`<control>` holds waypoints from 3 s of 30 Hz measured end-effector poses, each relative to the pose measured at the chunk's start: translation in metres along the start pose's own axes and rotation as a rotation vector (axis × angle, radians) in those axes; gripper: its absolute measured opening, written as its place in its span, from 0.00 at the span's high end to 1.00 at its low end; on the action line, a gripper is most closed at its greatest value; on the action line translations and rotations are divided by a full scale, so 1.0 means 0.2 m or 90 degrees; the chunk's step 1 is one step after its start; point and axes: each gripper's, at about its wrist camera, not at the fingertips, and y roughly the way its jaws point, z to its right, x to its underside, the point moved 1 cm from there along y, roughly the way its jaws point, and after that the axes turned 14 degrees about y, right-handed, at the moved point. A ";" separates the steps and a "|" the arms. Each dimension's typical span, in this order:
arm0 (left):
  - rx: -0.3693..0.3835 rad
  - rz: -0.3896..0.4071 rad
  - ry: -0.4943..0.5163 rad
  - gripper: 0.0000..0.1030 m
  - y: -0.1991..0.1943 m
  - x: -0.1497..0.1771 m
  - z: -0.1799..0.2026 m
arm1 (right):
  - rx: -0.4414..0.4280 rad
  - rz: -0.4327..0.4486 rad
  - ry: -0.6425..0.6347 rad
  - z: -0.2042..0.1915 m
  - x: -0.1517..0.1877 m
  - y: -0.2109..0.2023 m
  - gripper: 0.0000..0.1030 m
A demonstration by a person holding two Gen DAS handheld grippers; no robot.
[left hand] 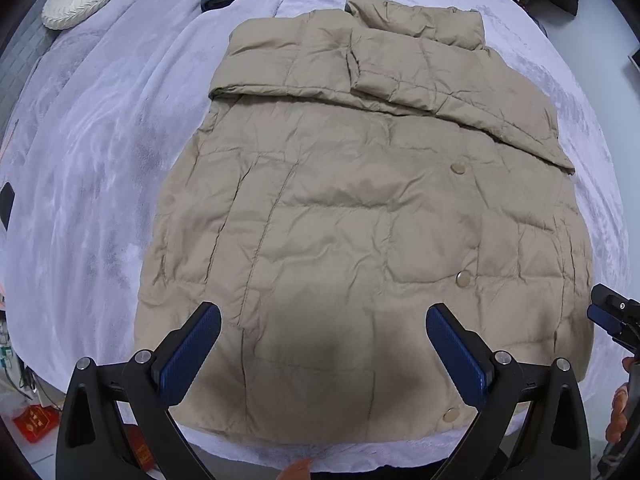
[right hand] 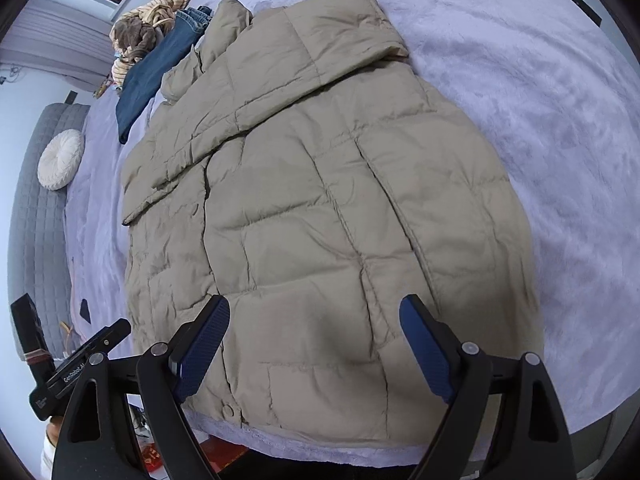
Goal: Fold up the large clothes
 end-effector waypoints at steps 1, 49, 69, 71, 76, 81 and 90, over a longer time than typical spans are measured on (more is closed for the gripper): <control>-0.001 -0.004 0.002 0.00 0.01 0.03 -0.02 | 0.001 0.001 0.008 0.01 0.03 0.00 0.14; 0.314 -0.024 -0.294 0.00 0.29 0.73 -0.63 | -0.125 -0.022 0.385 0.58 0.35 0.18 0.00; 0.291 0.056 -0.200 0.84 0.24 0.43 -0.52 | -0.227 -0.025 0.437 0.64 0.36 0.18 0.71; 0.290 0.069 -0.190 0.84 0.19 0.42 -0.53 | -0.195 -0.013 0.420 0.62 0.36 0.16 0.90; 0.273 0.102 -0.162 0.84 0.07 0.37 -0.55 | -0.161 0.025 0.336 0.50 0.33 0.07 0.93; 0.267 0.156 -0.132 0.84 -0.09 0.26 -0.56 | -0.130 0.064 0.247 0.34 0.24 -0.07 0.93; 0.218 0.244 -0.103 0.84 -0.34 -0.14 -0.58 | -0.108 0.124 0.086 0.00 -0.09 -0.29 0.93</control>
